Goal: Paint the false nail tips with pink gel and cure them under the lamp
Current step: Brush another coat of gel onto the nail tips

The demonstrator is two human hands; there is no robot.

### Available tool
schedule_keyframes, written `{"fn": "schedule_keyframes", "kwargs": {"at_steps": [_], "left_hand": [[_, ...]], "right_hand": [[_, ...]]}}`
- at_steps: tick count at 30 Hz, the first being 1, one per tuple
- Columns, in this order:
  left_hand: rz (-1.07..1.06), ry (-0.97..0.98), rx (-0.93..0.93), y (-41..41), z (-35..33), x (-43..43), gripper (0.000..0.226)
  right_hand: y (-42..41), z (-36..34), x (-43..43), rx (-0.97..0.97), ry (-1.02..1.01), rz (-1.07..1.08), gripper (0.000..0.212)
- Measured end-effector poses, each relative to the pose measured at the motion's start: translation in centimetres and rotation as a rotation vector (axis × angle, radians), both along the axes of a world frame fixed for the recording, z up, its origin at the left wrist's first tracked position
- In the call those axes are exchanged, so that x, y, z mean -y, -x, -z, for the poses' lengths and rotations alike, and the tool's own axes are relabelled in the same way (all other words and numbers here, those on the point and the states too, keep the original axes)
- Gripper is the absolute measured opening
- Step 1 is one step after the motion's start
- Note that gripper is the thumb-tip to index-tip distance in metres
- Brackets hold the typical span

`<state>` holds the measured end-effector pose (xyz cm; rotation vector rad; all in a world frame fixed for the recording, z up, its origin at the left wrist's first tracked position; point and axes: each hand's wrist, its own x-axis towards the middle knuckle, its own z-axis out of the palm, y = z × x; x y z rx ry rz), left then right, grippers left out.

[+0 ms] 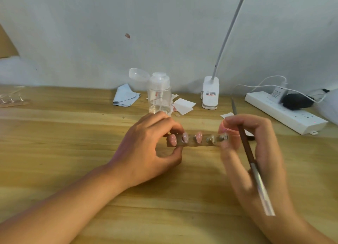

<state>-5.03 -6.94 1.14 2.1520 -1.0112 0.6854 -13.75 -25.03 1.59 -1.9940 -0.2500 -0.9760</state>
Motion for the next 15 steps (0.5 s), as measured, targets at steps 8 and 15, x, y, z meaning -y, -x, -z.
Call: {"fn": "schedule_keyframes", "kwargs": {"at_steps": [8, 15], "left_hand": [[-0.023, -0.129, -0.179, -0.4, 0.4, -0.2, 0.020], [-0.017, -0.134, -0.178, -0.5, 0.6, -0.1, 0.032]], "right_hand": [[-1.5, -0.8, 3.3, 0.037, -0.389, 0.132, 0.021], [-2.2, -0.5, 4.2, -0.087, -0.479, 0.212, 0.016]]}}
